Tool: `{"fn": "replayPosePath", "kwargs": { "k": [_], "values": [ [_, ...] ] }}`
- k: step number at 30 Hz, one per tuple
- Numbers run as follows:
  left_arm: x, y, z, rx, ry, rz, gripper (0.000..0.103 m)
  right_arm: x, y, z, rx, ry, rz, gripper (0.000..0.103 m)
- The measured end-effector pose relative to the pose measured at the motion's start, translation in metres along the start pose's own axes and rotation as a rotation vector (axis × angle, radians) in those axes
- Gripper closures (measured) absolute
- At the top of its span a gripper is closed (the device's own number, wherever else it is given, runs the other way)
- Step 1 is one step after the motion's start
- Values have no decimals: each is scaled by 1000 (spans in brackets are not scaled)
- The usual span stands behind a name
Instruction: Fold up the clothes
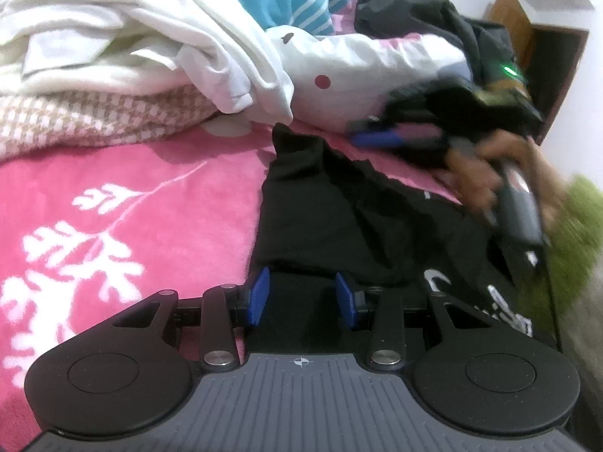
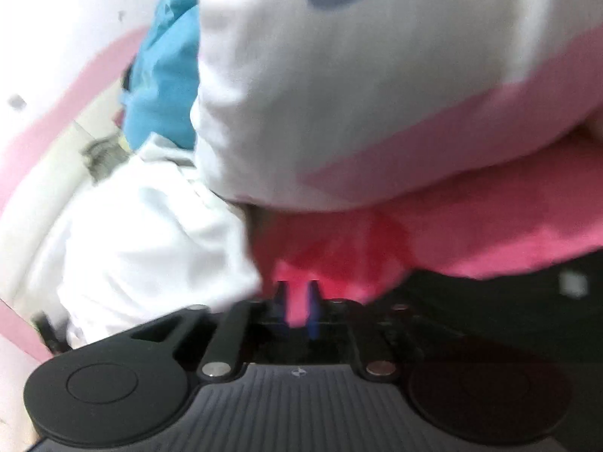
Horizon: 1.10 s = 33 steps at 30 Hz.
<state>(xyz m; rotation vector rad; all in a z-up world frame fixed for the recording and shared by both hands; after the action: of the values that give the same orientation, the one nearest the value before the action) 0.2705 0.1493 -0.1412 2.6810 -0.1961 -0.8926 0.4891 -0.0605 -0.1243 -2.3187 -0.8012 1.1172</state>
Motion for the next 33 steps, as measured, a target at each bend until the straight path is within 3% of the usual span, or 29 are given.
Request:
{"fn": "replayPosePath", "kwargs": {
  "k": [1,6,9,11,14,15,16,17,19,24,30,33],
  "values": [
    [-1,-1,-1,-7,3,4,64,-12,3,6,4,-5,16,67],
    [-6,-2,-3,-1,21,-12,64,-66,5,42,-21,-48,54,65],
    [-6,-4,-4,1,16,-15,64,-81,-20,77,-188,-101,86,65],
    [-6,-5,-3,6,8,-12,64,-82,-45,101,-307,-123,104,56],
    [-5,-7,-2,9,-1,0,64,-72,-60,127,-366,-174,118,50],
    [-5,-9,-2,6,-4,6,64,-69,-60,133,-367,-189,132,50],
    [-6,-10,-2,1,-6,11,64,-69,-58,135,-362,-197,140,60],
    [-6,-11,-2,-3,-8,16,64,-69,-55,137,-356,-204,148,89],
    [-7,-13,-1,-2,-9,19,65,-73,-54,141,-314,-206,122,101],
    [-7,-17,-1,-10,-18,8,65,-86,-54,136,-138,-147,-29,102],
    [-11,-22,-3,-29,-7,22,65,-75,-21,151,33,-216,-11,102],
    [-18,-31,-8,-78,30,43,65,-79,-21,153,28,-212,-15,101]
  ]
}}
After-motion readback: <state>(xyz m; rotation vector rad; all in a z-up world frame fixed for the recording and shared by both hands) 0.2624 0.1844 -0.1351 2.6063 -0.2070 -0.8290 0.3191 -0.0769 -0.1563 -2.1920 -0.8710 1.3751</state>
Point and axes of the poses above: each gripper's, at about its wrist camera, not at the fingertips, and x roughly the way its jaws point, y to its right, z to its underside, the point moved 6 cm from there along x, roughly the way its jaws point, and after that the axes turned 5 degrees about -z, right-handed, at the moved point
